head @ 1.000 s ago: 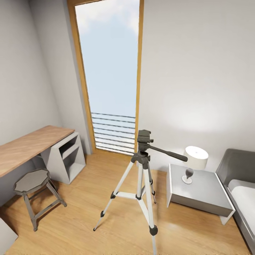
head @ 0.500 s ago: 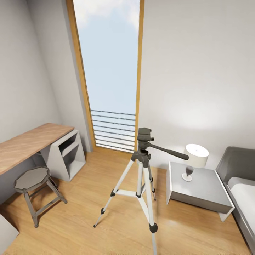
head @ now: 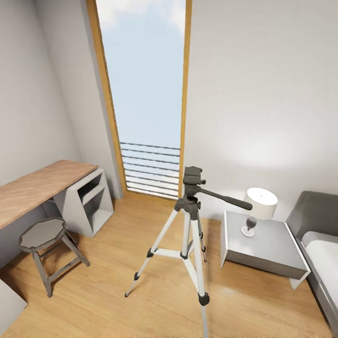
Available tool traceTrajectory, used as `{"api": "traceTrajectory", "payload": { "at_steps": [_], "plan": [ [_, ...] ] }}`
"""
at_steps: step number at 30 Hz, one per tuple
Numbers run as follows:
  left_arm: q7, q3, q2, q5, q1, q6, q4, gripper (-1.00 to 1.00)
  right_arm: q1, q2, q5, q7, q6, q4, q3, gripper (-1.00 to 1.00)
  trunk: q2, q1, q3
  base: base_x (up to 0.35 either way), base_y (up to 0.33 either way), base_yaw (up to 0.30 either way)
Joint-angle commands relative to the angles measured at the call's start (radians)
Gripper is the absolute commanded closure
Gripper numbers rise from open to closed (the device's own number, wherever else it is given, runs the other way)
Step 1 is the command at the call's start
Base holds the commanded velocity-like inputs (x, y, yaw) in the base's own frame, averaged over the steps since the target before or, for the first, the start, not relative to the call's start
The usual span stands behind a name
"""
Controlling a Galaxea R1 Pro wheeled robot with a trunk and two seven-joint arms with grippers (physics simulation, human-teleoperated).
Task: Attach the digital camera to the camera tripod in the bedroom.
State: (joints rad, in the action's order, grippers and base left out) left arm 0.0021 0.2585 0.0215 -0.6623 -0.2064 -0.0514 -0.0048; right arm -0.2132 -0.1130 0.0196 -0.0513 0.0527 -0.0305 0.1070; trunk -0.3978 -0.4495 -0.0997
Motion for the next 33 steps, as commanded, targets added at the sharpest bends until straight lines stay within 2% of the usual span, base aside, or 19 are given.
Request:
{"api": "traceTrajectory", "payload": {
  "at_steps": [1, 12, 33],
  "plan": [
    [-0.001, 0.009, 0.0, -0.005, -0.001, -0.002, 0.0, 1.0, -0.002, 0.0, 0.002, -0.004, 0.006, -0.003, 0.008, -1.0, -0.002, -0.001, -0.004, 0.0, 0.098, 0.0],
    [-0.002, 0.009, -0.001, -0.004, -0.001, -0.002, 0.0, 1.0, -0.002, 0.0, 0.002, -0.004, 0.006, -0.003, 0.008, -1.0, -0.002, -0.001, -0.021, 0.0, 0.193, 0.0],
    [-0.001, 0.008, 0.0, -0.006, -0.001, -0.002, 0.0, 1.0, -0.002, 0.0, 0.001, -0.004, 0.005, -0.003, 0.008, -1.0, -0.002, -0.001, -0.055, 0.0, 0.013, 0.0]
  ]
}}
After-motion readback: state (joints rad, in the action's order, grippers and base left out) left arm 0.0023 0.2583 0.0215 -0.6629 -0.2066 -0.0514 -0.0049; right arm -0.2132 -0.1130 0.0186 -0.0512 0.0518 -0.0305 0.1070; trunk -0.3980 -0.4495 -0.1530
